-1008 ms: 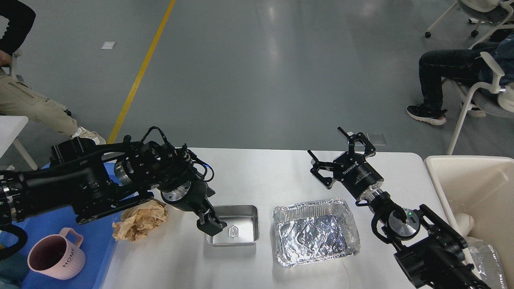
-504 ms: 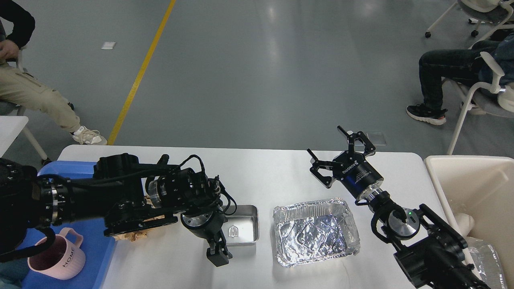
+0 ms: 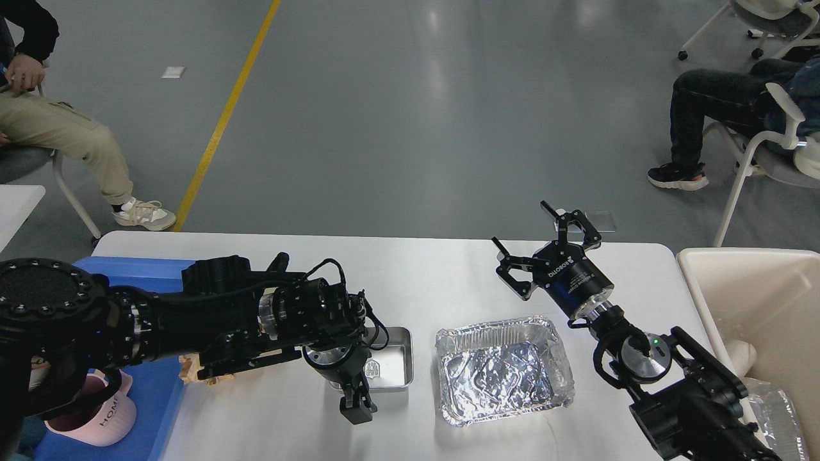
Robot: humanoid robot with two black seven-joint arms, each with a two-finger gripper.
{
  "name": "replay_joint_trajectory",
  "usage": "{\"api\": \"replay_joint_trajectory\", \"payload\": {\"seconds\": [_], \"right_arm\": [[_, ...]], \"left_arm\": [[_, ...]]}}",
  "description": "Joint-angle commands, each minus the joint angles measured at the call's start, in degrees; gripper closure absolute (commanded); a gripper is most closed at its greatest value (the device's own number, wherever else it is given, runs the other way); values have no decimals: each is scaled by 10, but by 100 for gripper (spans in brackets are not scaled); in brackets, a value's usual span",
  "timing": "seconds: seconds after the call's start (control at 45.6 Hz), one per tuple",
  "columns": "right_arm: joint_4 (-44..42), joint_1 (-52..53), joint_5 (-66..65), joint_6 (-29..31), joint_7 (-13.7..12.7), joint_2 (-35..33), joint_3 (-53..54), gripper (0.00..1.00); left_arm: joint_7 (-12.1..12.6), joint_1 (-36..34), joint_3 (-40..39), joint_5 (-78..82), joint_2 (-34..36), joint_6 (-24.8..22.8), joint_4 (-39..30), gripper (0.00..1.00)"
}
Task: Tidy desktop
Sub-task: 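Reach the left gripper to the steel box and grasp it, then lift the steel box and lower it into the blue tray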
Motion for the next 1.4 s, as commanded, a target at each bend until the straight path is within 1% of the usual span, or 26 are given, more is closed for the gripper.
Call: {"api": "replay_joint_trajectory", "payload": {"seconds": [0.0, 0.088, 0.11, 0.131, 0.175, 0.241, 0.285, 0.372, 0.416, 0.482, 0.504, 0.548, 0.591, 0.635, 0.701, 0.745, 0.942, 1.227, 1.314, 1.38], "right_arm": [[0, -1, -1, 0, 0, 0, 0, 0], [0, -1, 1, 0, 0, 0, 0, 0], [0, -1, 1, 0, 1, 0, 0, 0], [0, -1, 1, 0, 0, 0, 0, 0], [0, -1, 1, 0, 0, 0, 0, 0], [0, -1, 1, 0, 0, 0, 0, 0], [0, -1, 1, 1, 0, 0, 0, 0], [0, -1, 1, 1, 0, 0, 0, 0], [0, -1, 1, 1, 0, 0, 0, 0], [0, -1, 1, 1, 0, 0, 0, 0], [0, -1, 1, 1, 0, 0, 0, 0], [0, -1, -1, 1, 0, 0, 0, 0], [0, -1, 1, 1, 0, 0, 0, 0], [0, -1, -1, 1, 0, 0, 0, 0], [0, -2, 1, 1, 0, 0, 0, 0], [0, -3, -1, 1, 1, 0, 0, 0], [0, -4, 1, 1, 0, 0, 0, 0], [0, -5, 1, 1, 1, 1, 0, 0], [0, -5, 1, 1, 0, 2, 0, 0], [-1, -5, 1, 1, 1, 3, -1, 0]], "left_arm": [[-1, 2, 1, 0, -11, 6, 13, 13], [-2, 4, 2, 0, -14, 6, 15, 17], [-2, 3, 6, 0, -15, 6, 15, 21], [-2, 2, 10, 0, -15, 5, 15, 23], [-2, 0, 20, 0, -15, 5, 16, 24], [-3, -1, 28, 0, -15, 5, 18, 29], [-6, 0, 29, 0, -15, 5, 19, 31], [-14, 1, 32, 8, -15, 5, 20, 39], [-16, 1, 33, 16, -15, 5, 20, 45], [-17, 1, 33, 22, -15, 4, 21, 60], [-18, 2, 33, 22, -15, 4, 22, 64], [-20, 2, 32, 23, -15, 4, 25, 67], [-24, 2, 33, 23, -15, 4, 26, 73], [-24, 2, 33, 23, -15, 4, 26, 76], [-26, 1, 33, 23, -15, 4, 26, 84], [-27, 0, 32, 23, -15, 4, 26, 88], [-29, -1, 33, 24, -14, 4, 27, 99], [-44, -11, 25, 26, -12, 5, 26, 100], [-47, -29, 20, 23, -8, 4, 21, 100], [-56, -49, 14, 15, -7, 3, 15, 99]]}}
